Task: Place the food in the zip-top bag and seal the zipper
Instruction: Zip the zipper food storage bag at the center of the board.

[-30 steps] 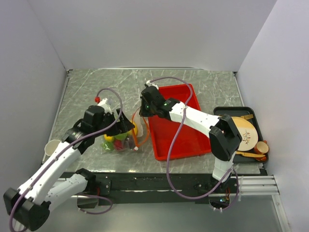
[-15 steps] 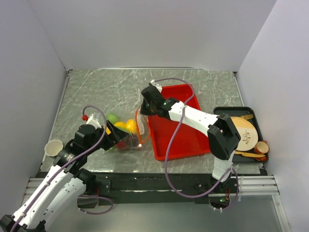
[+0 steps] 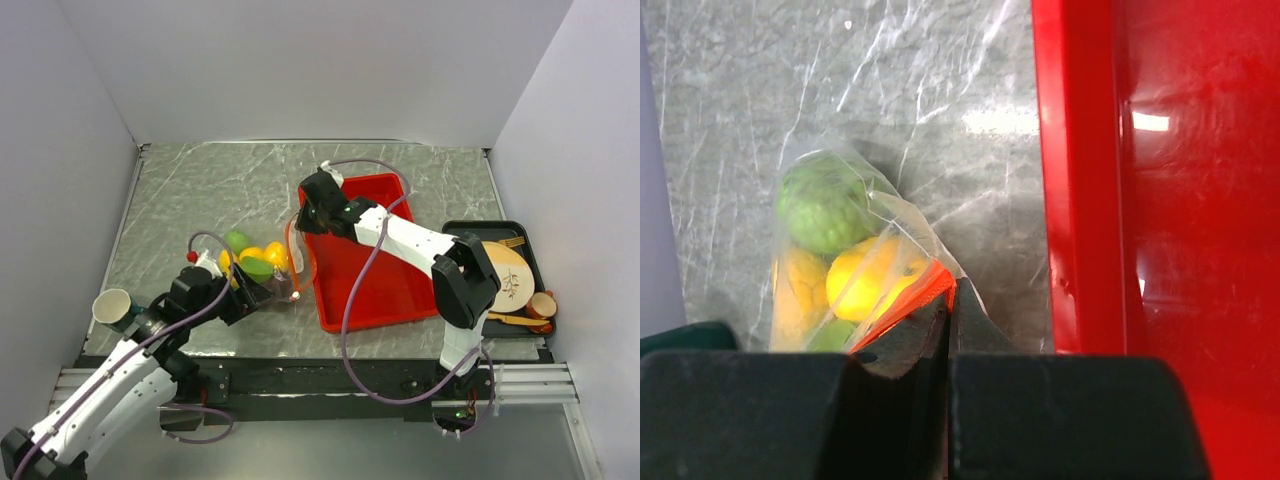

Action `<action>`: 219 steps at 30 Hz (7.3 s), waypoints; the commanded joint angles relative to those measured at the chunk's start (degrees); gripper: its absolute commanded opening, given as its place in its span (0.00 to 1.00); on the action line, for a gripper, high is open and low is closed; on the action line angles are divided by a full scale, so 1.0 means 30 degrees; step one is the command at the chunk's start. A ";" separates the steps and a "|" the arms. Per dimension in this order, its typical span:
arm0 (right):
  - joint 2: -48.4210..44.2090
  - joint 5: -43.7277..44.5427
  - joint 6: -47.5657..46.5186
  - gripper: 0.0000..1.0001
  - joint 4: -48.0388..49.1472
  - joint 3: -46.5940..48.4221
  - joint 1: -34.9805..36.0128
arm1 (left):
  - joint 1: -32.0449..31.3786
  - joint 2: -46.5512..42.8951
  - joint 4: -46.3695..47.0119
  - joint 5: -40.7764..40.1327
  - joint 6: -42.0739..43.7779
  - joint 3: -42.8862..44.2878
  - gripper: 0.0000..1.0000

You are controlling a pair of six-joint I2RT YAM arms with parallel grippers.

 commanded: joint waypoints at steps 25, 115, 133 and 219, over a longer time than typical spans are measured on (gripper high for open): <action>0.0080 -0.1683 -0.0573 0.00 -0.0111 0.1923 -0.1172 | -0.7274 0.5331 0.2694 -0.8696 0.5361 0.2547 0.76; -0.3641 -0.3237 0.1888 0.00 0.1118 -0.2793 -0.1758 | -0.9531 0.2079 0.6766 -1.4174 -1.1748 -0.3313 0.01; -0.9372 -0.1124 -0.0311 0.79 -0.0990 -0.4516 -0.2873 | -0.9502 0.3513 0.8112 -1.5404 -0.8437 -0.1292 0.01; -0.9736 -0.7689 0.6341 0.35 0.5132 -1.1816 0.2548 | -0.9531 0.4131 1.0693 -1.4320 -0.7558 -0.2112 0.01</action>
